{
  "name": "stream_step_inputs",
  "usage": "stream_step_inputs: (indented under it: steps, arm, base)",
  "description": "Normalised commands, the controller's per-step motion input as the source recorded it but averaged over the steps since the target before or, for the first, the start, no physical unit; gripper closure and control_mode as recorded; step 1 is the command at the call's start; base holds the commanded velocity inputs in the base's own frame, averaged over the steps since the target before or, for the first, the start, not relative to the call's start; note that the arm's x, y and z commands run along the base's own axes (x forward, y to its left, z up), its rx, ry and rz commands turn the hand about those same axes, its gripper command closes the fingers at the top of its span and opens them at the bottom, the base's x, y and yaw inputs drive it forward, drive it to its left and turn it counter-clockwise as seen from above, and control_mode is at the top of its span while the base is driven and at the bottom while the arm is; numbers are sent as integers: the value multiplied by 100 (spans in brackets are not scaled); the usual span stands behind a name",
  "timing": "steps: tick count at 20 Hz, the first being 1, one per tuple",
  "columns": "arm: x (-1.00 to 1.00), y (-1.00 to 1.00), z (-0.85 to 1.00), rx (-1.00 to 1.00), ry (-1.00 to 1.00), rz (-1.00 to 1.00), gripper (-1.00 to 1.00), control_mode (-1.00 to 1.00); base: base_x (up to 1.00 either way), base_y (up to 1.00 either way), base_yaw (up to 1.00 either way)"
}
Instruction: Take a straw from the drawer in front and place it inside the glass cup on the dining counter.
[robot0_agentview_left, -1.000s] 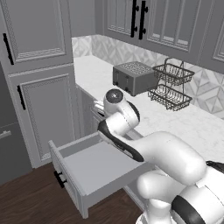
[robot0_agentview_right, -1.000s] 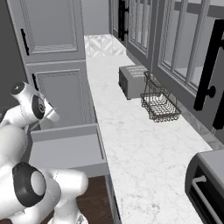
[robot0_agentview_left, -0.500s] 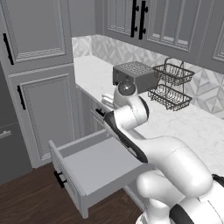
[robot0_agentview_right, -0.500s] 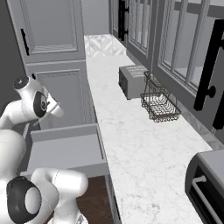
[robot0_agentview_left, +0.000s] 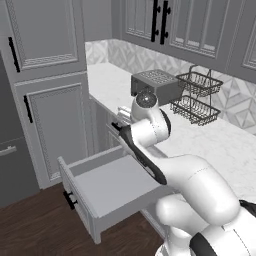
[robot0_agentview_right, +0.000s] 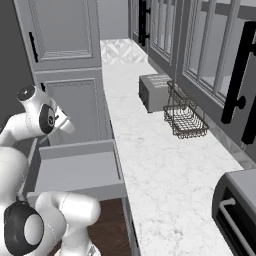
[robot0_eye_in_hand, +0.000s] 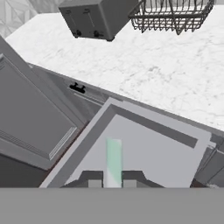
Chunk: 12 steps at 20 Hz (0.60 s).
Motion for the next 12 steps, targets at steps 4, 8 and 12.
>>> stream_step_inputs:
  steps: [4, 8, 12]
  arm:
    - [0, 0, 0, 0, 0, 0, 100, 100]
    - [0, 0, 0, 0, 0, 0, 100, 100]
    - [0, 0, 0, 0, 0, 0, 100, 100]
  base:
    - [-82, 20, 37]
    - [-58, 30, 55]
    - [-35, 49, 65]
